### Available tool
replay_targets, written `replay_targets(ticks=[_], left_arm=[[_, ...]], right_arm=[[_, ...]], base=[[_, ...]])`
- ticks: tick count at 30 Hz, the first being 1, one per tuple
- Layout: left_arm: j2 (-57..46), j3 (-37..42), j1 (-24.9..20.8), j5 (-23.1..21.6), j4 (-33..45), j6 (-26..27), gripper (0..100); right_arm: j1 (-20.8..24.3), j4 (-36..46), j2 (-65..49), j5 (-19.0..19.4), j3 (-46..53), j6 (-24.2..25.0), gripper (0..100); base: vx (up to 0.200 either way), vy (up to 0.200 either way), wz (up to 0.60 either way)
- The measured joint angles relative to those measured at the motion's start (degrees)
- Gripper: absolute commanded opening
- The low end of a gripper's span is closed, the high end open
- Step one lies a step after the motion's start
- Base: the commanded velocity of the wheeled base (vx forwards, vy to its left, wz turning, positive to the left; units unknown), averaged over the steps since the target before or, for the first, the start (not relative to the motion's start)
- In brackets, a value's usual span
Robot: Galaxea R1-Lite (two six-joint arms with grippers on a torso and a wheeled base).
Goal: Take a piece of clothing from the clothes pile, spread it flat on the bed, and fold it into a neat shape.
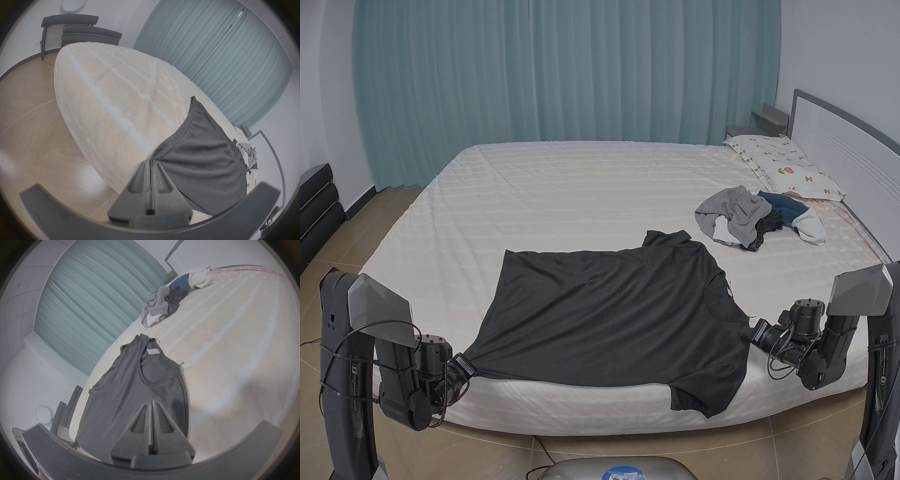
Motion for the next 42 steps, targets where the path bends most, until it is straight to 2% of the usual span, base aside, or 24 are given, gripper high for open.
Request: replay_targets(ticks=[4, 5, 11, 19, 25, 26, 33, 42], left_arm=[[0.0, 0.0, -0.1, 0.0, 0.0, 0.0, 0], [0.0, 0.0, -0.1, 0.0, 0.0, 0.0, 0], [0.0, 0.1, -0.2, 0.0, 0.0, -0.1, 0], [0.1, 0.1, -0.2, 0.0, 0.0, 0.0, 0], [0.1, 0.0, -0.1, 0.0, 0.0, 0.0, 0], [0.1, 0.0, -0.1, 0.0, 0.0, 0.0, 0], [0.1, 0.0, -0.2, 0.0, 0.0, 0.0, 0], [0.1, -0.2, -0.1, 0.0, 0.0, -0.1, 0]], right_arm=[[0.1, 1.8, -0.7, 0.0, -2.3, 0.0, 0], [0.1, 2.1, -0.9, 0.1, -2.2, 0.0, 100], [-0.3, 2.8, -2.5, 3.3, 2.5, -0.3, 100], [0.0, 3.1, -2.3, 3.4, 4.5, -0.5, 100], [0.3, 3.3, -0.8, 3.4, 2.6, -0.6, 100], [0.4, 3.5, -0.5, 3.4, 1.9, -0.6, 0], [0.4, 4.3, 1.0, 2.7, -4.0, 0.2, 0], [0.8, -5.9, 4.4, -1.9, -8.0, 2.0, 0]], base=[[0.0, 0.0, 0.0], [0.0, 0.0, 0.0], [0.0, 0.0, 0.0], [0.0, 0.0, 0.0], [0.0, 0.0, 0.0], [0.0, 0.0, 0.0], [0.0, 0.0, 0.0], [0.0, 0.0, 0.0]])
